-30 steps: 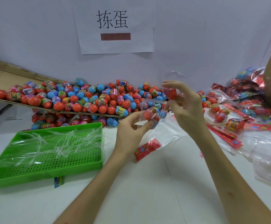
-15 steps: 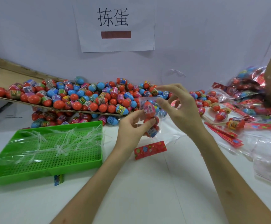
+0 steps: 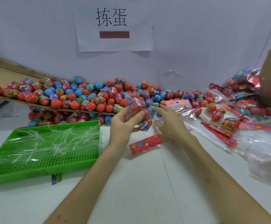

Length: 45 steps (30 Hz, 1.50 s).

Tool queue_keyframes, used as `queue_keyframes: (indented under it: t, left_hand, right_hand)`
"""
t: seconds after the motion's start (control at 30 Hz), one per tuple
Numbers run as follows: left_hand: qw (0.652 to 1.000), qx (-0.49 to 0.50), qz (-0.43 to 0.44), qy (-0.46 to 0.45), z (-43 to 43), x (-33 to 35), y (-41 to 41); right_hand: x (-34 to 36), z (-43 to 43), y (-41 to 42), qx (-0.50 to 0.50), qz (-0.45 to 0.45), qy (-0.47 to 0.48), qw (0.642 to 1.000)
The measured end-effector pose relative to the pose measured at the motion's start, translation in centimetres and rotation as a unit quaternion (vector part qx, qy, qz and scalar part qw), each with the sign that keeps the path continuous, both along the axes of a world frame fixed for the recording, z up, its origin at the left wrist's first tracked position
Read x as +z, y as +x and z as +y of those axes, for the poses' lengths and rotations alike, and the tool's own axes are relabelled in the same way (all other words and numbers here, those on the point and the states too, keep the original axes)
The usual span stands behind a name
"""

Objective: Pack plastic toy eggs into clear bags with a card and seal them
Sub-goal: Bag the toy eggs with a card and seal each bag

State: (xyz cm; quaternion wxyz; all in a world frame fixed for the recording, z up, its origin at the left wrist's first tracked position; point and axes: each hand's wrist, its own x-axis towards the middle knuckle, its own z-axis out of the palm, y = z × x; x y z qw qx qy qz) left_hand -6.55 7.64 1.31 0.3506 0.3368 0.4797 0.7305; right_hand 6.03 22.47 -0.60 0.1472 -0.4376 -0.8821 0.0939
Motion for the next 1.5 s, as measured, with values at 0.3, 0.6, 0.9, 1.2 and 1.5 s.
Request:
queue_keyframes:
  t: [0.3, 0.6, 0.9, 1.2, 1.5]
  left_hand:
    - [1.0, -0.021, 0.006, -0.007, -0.1, 0.1, 0.2]
    - [0.998, -0.004, 0.05, -0.023, 0.1, -0.2, 0.3]
    - [0.987, -0.008, 0.159, -0.026, 0.0, -0.3, 0.9]
    - [0.994, -0.01, 0.108, -0.026, -0.1, -0.2, 0.9]
    - [0.999, -0.009, -0.007, -0.037, -0.4, 0.1, 0.1]
  right_hand:
    - [-1.1, 1.4, 0.5, -0.085, 0.199, 0.005, 0.976]
    - [6.1, -3.6, 1.7, 0.055, 0.529, 0.065, 0.844]
    - [6.1, -4.9, 1.0, 0.127, 0.368, 0.174, 0.904]
    - [5.5, -4.4, 0.9, 0.149, 0.313, 0.015, 0.938]
    - [5.1, -4.7, 0.6, 0.214, 0.287, -0.01, 0.934]
